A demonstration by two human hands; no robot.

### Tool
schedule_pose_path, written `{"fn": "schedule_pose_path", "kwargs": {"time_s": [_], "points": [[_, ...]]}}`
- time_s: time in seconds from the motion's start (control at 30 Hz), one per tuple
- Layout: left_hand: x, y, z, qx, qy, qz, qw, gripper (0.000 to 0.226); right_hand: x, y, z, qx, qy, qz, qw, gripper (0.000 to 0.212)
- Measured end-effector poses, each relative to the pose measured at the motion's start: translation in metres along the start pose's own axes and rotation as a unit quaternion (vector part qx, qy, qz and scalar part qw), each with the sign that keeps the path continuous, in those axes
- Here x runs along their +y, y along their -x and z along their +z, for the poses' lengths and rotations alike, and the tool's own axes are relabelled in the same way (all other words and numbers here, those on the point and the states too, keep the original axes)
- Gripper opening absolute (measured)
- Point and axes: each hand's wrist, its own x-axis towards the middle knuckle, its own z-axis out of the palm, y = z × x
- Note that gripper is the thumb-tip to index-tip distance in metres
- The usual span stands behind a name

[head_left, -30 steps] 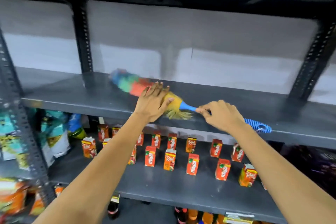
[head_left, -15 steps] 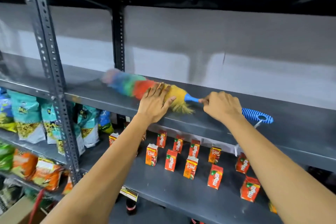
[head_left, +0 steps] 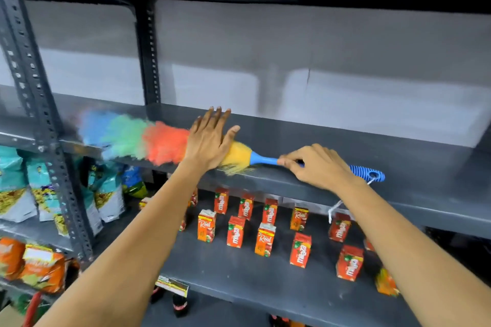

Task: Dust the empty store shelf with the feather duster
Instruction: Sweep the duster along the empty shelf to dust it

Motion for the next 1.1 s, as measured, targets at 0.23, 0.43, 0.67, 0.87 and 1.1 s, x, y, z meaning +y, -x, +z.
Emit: {"fn": "schedule_pose_path", "kwargs": {"time_s": [0.23, 0.43, 0.67, 0.87, 1.1], "points": [[0.133, -0.021, 0.053, -0.057, 0.058, 0.153, 0.985, 0.057, 0.107, 0.111, -0.035, 0.014, 0.129, 0.161, 0.978, 0.031], [0.227, -0.016, 0.077, -0.079, 0.087, 0.263, 0.958, 0.056, 0.167, 0.223, -0.081, 0.042, 0.221, 0.341, 0.913, 0.025], [0.283, 0.000, 0.082, -0.091, 0.100, 0.346, 0.928, 0.060, 0.193, 0.348, -0.132, 0.036, 0.300, 0.551, 0.778, 0.039], [0.274, 0.001, 0.079, -0.092, 0.141, 0.275, 0.947, 0.059, 0.172, 0.322, -0.131, -0.003, 0.228, 0.529, 0.817, 0.029], [0.241, -0.003, 0.073, -0.061, 0.102, 0.273, 0.955, 0.062, 0.130, 0.224, -0.086, 0.029, 0.220, 0.335, 0.916, 0.032]]}}
